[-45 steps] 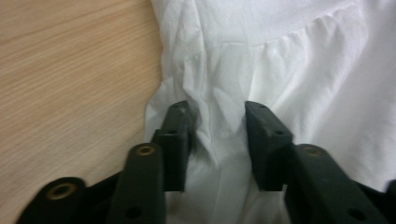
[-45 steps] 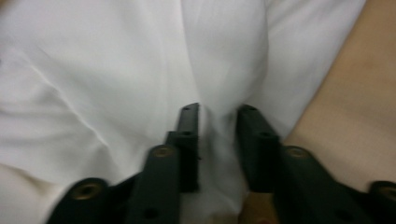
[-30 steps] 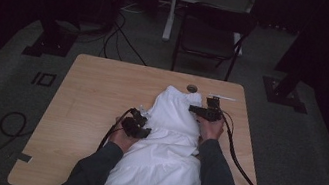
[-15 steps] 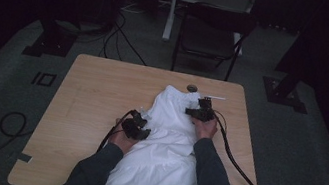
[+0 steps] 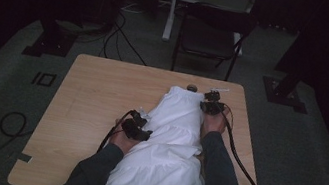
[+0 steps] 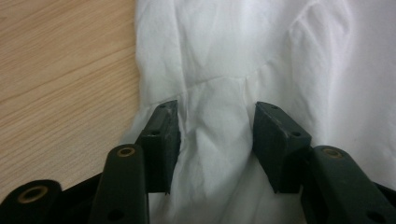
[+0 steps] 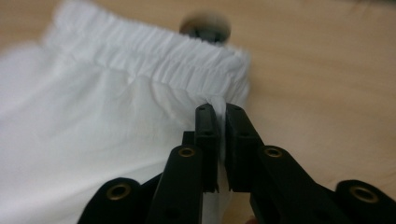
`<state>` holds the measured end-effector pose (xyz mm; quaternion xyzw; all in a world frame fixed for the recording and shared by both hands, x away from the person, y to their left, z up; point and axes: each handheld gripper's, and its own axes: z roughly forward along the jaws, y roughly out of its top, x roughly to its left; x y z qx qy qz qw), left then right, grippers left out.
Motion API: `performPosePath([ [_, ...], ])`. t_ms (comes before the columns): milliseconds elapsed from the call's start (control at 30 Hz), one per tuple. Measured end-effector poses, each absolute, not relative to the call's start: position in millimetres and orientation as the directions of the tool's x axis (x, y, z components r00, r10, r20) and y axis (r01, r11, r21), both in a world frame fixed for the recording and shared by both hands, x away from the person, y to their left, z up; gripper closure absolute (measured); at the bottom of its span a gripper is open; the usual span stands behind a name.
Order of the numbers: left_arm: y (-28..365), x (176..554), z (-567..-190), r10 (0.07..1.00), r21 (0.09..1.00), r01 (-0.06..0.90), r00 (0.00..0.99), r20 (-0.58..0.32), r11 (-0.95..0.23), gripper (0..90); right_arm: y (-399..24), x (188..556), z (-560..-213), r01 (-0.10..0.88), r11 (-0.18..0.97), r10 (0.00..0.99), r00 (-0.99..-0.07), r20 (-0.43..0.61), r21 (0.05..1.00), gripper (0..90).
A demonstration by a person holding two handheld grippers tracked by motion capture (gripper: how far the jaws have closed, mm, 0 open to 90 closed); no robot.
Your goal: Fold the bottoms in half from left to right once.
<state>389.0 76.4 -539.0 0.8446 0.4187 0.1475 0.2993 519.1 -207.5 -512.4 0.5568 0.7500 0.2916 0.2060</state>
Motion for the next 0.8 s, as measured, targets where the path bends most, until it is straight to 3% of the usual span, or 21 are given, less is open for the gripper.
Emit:
performPosePath([
  [133,80.1,390.1,-536.0,0.792,0.633,0.625,0.61,-0.03,-0.457,49.0,-208.5,519.0,-531.5,0.747,0.199,0.959,-0.281,0.03,0.635,70.8],
  [467,84.8,418.0,-512.4,0.818,0.682,0.623,0.572,-0.064,-0.383,46.3,-208.9,515.9,-537.2,0.764,0.131,0.96,-0.257,0.111,0.632,76.2],
  [667,76.7,449.2,-512.1,0.853,0.678,0.652,0.517,-0.071,-0.338,45.9,-196.8,510.6,-537.8,0.753,0.171,0.945,-0.308,0.111,0.636,76.9],
  [800,70.4,466.9,-529.9,0.87,0.628,0.703,0.486,-0.083,-0.334,49.3,-188.3,504.8,-538.2,0.743,0.202,0.93,-0.351,0.114,0.638,77.1],
])
